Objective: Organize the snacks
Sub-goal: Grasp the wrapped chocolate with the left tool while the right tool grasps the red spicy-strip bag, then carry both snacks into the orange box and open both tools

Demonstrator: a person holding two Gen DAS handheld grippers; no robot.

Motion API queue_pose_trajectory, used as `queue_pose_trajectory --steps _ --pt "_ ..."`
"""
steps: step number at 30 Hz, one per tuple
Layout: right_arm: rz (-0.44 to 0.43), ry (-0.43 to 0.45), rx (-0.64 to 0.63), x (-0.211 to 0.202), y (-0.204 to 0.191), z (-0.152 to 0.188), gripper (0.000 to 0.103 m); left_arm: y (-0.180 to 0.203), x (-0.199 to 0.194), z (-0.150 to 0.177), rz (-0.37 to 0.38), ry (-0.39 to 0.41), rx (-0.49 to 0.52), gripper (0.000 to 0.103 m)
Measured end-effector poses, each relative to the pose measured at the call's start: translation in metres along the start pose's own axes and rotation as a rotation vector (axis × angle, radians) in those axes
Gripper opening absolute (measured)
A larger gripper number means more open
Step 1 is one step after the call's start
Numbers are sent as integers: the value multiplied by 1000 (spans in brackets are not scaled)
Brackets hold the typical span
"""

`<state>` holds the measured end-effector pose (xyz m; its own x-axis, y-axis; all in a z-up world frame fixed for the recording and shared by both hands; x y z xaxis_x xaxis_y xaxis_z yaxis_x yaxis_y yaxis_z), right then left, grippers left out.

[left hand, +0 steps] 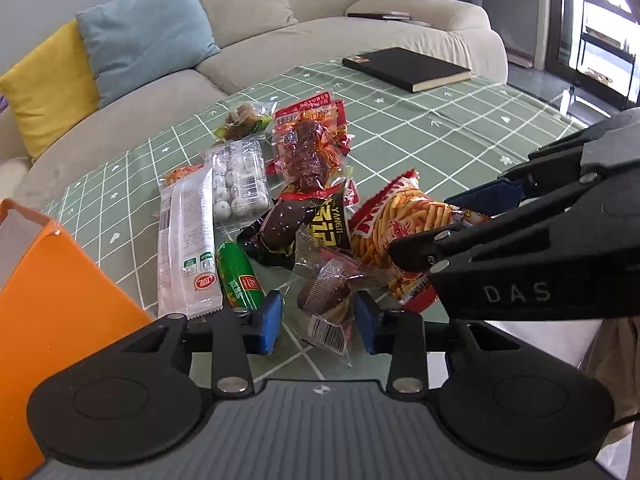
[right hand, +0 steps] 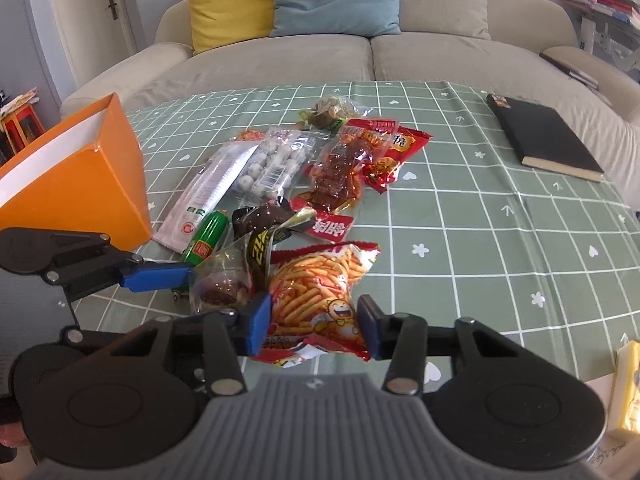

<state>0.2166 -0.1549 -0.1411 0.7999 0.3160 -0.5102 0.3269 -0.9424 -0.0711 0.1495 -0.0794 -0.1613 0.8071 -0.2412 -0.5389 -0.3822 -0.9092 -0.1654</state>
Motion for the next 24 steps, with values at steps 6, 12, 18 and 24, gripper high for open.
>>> queue_pose_trajectory --steps 6,12,18,24 --pt "2 37 -17 -18 -3 -6 37 0 -20 -8 -27 44 -21 42" --pt "18 98 -13 -44 -5 -23 37 -16 -46 -25 -81 65 -93 42" --pt "-29 186 -38 -66 -22 -55 37 -45 -81 -52 -183 115 -154 42" --pt "-165 251 -83 -74 -66 -102 37 -95 -119 -69 -296 138 -267 42"
Point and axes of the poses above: each gripper's, at about its wrist camera, not at the fingertips, and x roughly the way its jaws point, y to its right, z to its underside, the point moved 8 cm from there along x, roughly the way its jaws point, and after that the axes turned 15 degrees about y, right-handed, at the moved point
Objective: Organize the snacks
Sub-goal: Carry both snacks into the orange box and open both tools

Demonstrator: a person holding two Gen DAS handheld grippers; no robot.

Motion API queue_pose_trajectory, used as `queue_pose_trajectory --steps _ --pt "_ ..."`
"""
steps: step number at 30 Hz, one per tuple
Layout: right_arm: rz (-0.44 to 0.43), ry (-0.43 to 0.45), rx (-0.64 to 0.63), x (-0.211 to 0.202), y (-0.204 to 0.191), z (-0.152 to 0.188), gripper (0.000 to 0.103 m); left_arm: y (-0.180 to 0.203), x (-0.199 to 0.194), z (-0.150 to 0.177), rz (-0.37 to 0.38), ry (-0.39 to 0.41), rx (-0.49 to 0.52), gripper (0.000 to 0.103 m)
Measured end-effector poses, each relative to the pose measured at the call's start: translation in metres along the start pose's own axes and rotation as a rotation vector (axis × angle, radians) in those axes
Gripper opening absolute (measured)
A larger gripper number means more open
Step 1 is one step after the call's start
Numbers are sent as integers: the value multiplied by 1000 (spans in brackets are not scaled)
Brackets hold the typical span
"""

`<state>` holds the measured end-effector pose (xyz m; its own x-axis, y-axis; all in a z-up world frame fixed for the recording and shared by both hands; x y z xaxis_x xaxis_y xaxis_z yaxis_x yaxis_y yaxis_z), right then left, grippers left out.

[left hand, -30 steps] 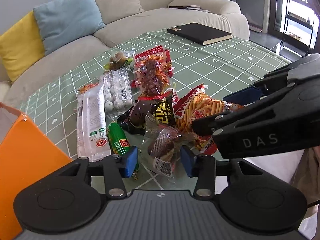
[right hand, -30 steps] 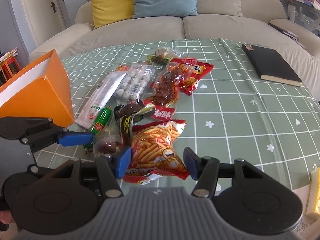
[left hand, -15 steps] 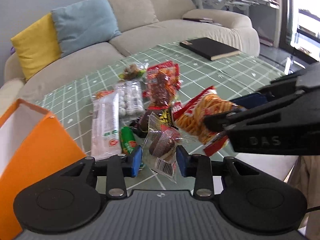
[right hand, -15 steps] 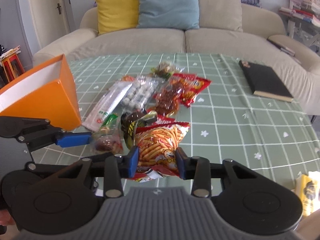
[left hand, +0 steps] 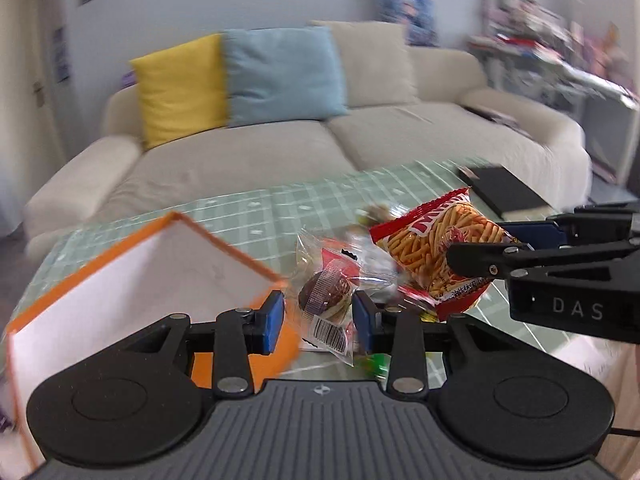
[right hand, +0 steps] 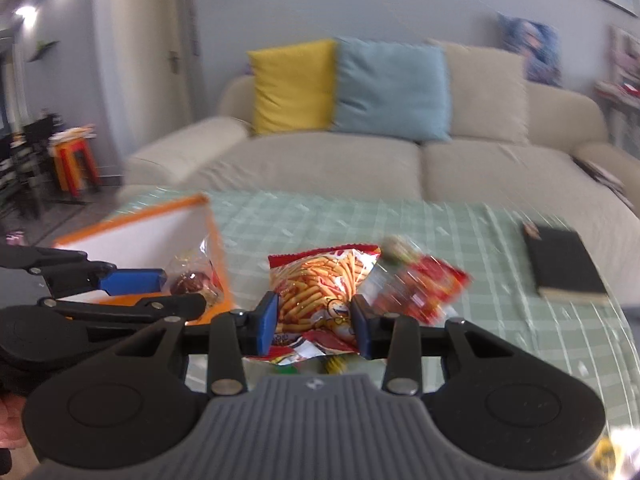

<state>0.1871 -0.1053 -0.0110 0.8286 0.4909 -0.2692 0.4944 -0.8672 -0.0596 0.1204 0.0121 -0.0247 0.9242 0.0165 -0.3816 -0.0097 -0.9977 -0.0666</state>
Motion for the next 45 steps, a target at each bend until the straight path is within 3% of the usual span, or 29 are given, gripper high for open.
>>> queue_pose_trajectory --steps 3,8,12,16,21,30,45 --pt "-90 21 -26 14 -30 -25 37 -37 -6 -13 -43 -10 -102 42" --pt "-230 -7 -79 51 -86 -49 37 -95 0 -16 -187 -62 -114 42" --pt "-298 -93 -118 92 -121 -46 37 -132 13 -7 -263 -121 -132 42" --pt "-346 -198 -169 133 -146 -31 37 -157 28 10 -291 -191 -150 42" --pt "-377 -302 -240 174 -164 -8 37 -175 46 35 -290 -272 -180 42" --pt "-365 -468 -341 206 -168 29 37 -184 71 74 -254 -408 -229 42" --pt "-353 -550 -386 220 -169 51 38 -179 86 97 -242 -518 -216 45"
Point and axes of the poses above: each gripper's, at about its wrist camera, not at the fingertips, and x roughly the way its jaws point, y to its right, z to its underside, the point moved 8 cm from there along x, roughly the way its jaws point, and after that the axes turned 15 degrees about y, right-handed, at the moved point
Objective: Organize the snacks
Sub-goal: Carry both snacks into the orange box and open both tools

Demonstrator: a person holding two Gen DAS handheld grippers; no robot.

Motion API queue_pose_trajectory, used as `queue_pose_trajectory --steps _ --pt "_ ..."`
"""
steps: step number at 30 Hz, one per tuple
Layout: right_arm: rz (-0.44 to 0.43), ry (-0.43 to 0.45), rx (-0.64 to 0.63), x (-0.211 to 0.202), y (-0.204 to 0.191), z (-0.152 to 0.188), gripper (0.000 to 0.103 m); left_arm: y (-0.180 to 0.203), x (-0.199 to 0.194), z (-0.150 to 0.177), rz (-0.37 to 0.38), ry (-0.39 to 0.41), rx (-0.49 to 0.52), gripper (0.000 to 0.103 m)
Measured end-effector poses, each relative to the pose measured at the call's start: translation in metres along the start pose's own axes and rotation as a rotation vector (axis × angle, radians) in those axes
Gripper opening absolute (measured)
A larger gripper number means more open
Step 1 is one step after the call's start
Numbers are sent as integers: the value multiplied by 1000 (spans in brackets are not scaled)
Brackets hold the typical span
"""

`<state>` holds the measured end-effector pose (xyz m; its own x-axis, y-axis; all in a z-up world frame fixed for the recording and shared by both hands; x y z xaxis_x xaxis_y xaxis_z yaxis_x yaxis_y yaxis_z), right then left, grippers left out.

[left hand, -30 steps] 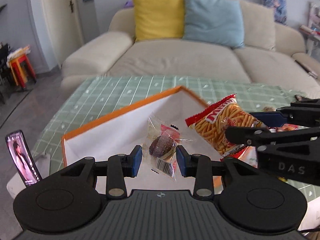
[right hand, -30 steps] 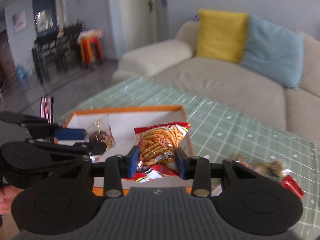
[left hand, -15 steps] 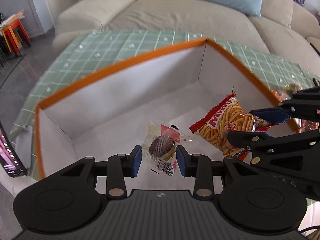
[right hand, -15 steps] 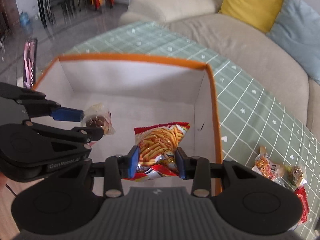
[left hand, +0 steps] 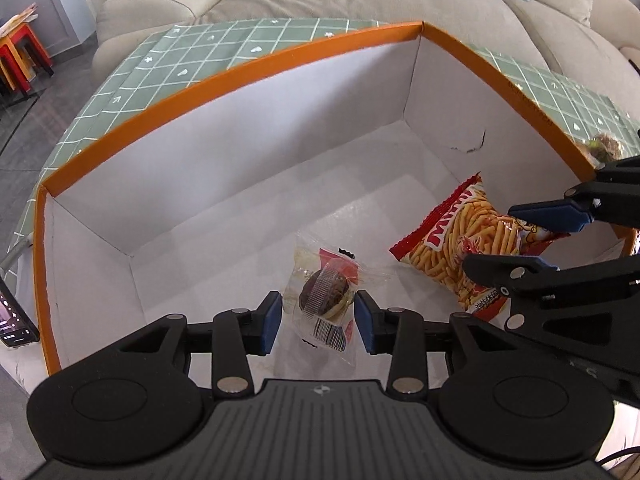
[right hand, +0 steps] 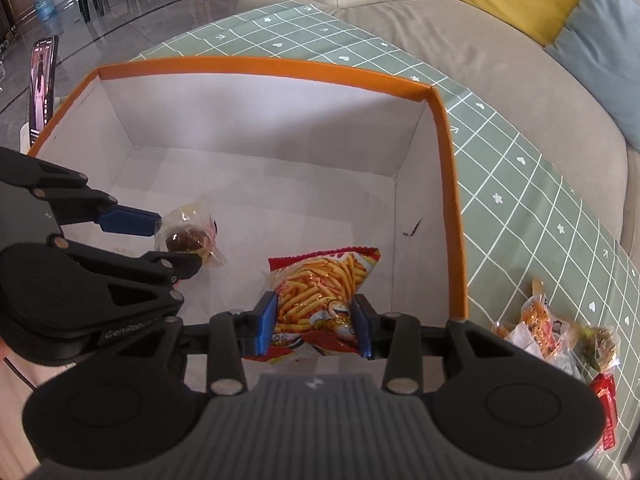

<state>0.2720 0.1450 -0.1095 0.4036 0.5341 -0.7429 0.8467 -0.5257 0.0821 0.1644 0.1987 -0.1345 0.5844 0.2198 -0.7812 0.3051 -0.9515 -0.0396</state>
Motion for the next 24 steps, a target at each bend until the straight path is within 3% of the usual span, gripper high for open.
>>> queue_pose_trajectory --steps 7,10,12,18,24 --pt "20 34 -21 -14 0 -2 45 5 -4 -2 -27 -1 48 61" --pt "27 79 -20 -27 2 -6 51 6 -10 -5 -33 18 58 70" --pt "39 117 -17 -39 6 -8 53 8 -18 -7 -33 39 68 70" --pt "123 277 2 -91 22 -14 63 22 -55 -26 -14 165 67 72" --pt "253 433 75 -151 47 -8 66 65 -95 -41 61 325 138 74"
Point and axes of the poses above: each gripper's, at about its wrist camera, not at the fingertips, and x roughly the way its jaws point, y to its right, z to its underside, the point moved 8 cm from there along x, roughly the way its jaws point, and after that the axes turned 15 degrees about y, right-handed, at the moved point
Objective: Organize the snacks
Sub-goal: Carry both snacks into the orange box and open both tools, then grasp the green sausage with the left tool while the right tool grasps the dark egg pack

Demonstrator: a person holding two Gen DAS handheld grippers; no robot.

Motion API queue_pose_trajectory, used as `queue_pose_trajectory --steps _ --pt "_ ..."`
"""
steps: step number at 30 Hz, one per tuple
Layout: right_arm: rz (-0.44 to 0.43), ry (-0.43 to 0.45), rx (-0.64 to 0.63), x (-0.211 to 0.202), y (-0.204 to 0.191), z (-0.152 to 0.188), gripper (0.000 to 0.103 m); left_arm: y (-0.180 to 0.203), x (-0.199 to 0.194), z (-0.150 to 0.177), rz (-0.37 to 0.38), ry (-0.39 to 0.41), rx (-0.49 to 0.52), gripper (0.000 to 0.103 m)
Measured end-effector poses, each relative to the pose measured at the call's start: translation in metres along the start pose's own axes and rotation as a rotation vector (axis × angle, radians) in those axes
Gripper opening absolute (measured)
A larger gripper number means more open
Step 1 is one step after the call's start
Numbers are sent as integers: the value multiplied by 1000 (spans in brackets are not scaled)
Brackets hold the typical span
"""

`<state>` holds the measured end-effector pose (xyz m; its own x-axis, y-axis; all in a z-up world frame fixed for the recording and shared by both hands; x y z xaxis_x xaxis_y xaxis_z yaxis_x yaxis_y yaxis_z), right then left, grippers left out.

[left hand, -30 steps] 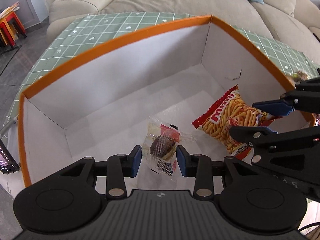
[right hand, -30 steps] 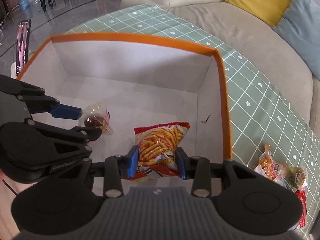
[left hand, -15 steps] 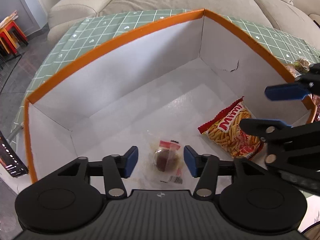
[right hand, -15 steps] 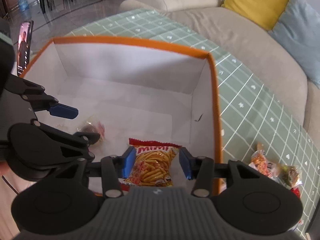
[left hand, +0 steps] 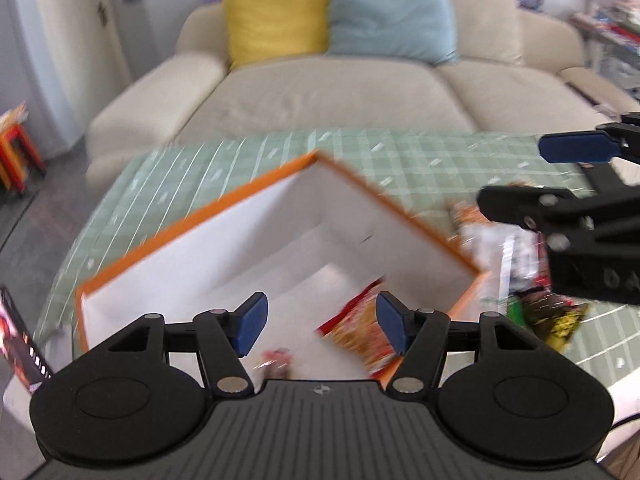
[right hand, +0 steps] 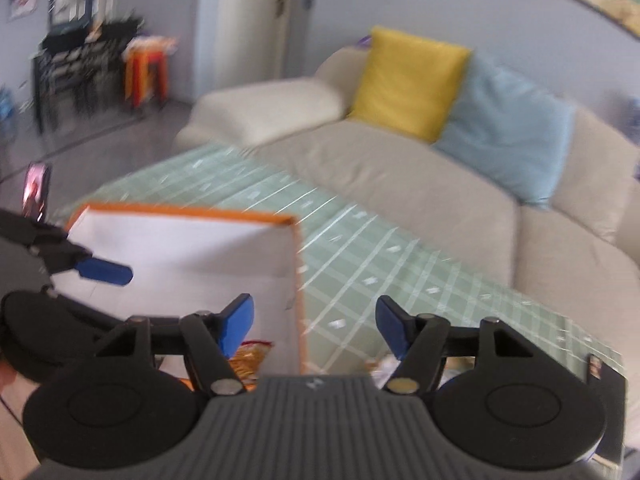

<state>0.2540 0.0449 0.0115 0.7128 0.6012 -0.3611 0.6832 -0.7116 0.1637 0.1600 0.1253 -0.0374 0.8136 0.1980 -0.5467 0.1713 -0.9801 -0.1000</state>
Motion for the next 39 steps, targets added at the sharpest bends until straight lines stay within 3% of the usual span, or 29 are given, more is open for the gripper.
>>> queue_pose_trajectory --steps 9,16,20,24,27,39 --pt "236 126 118 -74 56 23 70 73 -21 -6 179 138 36 74" --pt "370 96 248 -107 89 77 71 117 -15 24 308 105 45 74" --pt "416 34 332 -114 100 118 71 135 -12 47 330 75 71 74" --pt "428 -19 368 -113 101 153 70 144 -1 63 332 53 68 73" --pt "404 -29 365 -105 98 167 70 146 10 71 325 40 60 63" --pt "256 -80 328 -42 91 171 61 157 54 89 314 -56 68 55"
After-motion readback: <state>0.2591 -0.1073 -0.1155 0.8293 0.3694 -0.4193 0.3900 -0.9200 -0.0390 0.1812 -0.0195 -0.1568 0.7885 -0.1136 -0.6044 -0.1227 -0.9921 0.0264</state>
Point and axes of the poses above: each gripper's, at about its wrist camera, not at the fingertips, and x roughly the way its jaws point, y to its right, z to its underside, the point moved 8 cm from there along x, roughly the way its jaws point, and after that the axes turned 15 degrees about y, right-handed, at the moved point
